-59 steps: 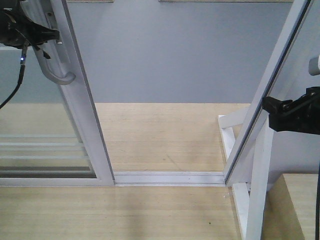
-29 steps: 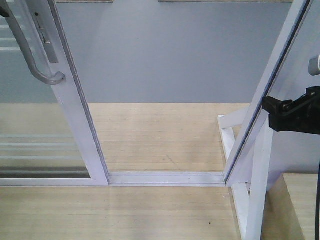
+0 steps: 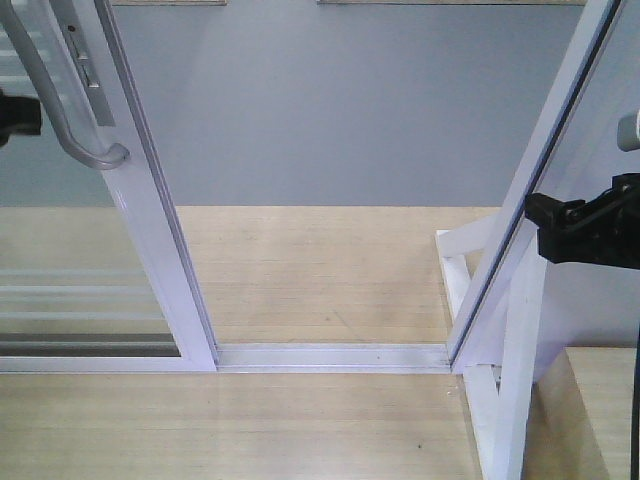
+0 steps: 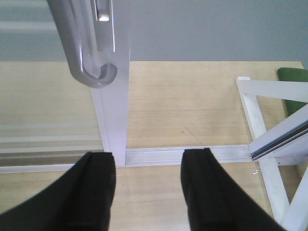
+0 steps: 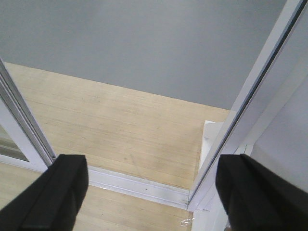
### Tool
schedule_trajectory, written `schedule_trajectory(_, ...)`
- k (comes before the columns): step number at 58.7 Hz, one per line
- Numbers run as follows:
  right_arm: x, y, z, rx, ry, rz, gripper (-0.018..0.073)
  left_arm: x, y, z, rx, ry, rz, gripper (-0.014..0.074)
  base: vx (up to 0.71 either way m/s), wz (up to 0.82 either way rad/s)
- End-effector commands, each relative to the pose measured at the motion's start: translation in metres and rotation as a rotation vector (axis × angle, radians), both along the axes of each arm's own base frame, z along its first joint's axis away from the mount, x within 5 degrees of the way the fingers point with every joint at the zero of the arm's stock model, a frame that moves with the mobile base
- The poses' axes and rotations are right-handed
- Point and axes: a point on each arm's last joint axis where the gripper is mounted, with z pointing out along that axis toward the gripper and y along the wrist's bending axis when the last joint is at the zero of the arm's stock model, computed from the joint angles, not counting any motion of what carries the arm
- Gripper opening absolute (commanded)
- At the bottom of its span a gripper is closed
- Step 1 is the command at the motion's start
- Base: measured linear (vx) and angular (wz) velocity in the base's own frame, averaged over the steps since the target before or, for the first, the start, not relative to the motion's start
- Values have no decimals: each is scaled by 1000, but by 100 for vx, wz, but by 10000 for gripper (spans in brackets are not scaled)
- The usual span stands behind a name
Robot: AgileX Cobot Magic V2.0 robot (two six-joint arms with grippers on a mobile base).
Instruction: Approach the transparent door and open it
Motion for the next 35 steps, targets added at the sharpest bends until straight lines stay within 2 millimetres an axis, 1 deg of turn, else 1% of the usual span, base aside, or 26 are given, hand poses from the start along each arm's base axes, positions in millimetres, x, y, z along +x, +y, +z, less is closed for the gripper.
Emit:
schedule_trajectory(1,3,0,17,5,-115,10,592,-30,2,15,-34,-253,24,429,0,0)
schedule_trajectory(8,3,0,17,5,-115,10,592,-68,6,-1,-65,-381,47,429,0,0)
schedule_trajectory(11,3,0,17,5,-115,10,592,-84,7,-9,-62,-395,46,429,0,0)
schedule_trajectory(17,3,0,17,5,-115,10,592,-106,8,-20,-64,-415,43,429,0,0)
schedule_trajectory(25,3,0,17,5,-115,10,592,-126,10,-24,-36,-467,40,429,0,0)
schedule_trajectory(35,3,0,17,5,-115,10,592,-142,12,-28,6,-472,30,408,0,0)
